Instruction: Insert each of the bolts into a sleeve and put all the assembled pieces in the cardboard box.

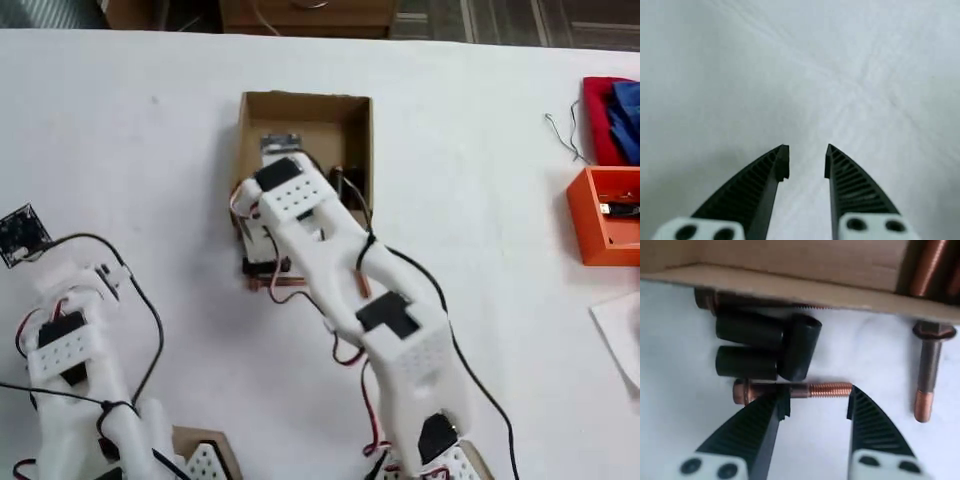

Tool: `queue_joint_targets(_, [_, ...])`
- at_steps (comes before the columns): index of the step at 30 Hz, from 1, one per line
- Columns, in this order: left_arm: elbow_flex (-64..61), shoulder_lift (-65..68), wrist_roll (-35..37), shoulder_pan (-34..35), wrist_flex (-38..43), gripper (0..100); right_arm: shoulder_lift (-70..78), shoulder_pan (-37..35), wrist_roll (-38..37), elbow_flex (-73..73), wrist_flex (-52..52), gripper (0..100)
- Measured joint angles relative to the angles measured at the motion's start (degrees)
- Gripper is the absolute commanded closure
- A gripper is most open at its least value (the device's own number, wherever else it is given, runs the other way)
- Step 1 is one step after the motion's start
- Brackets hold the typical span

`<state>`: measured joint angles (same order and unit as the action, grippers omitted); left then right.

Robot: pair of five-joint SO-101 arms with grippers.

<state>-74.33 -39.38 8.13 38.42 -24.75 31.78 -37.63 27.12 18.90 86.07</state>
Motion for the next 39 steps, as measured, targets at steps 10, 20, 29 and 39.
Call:
queue_joint_targets(10, [0.0, 0.0, 0.0, 0.0, 0.0, 86, 8.5, 0.1, 0.7, 9.2, -0.1, 82.1])
queue_joint_targets(20, [0.0, 0.0, 0.0, 0.0, 0.0, 86, 11.5, 2.8, 0.7, 9.9, 1.2, 82.2])
queue_joint_targets(29, [0.0, 0.0, 0.0, 0.0, 0.0, 86, 11.5, 5.3, 0.7, 9.9, 1.6, 82.3])
queue_joint_targets(39, [0.0, 0.0, 0.0, 0.0, 0.0, 86, 11.5, 4.2, -7.2, 9.9, 1.8, 98.1])
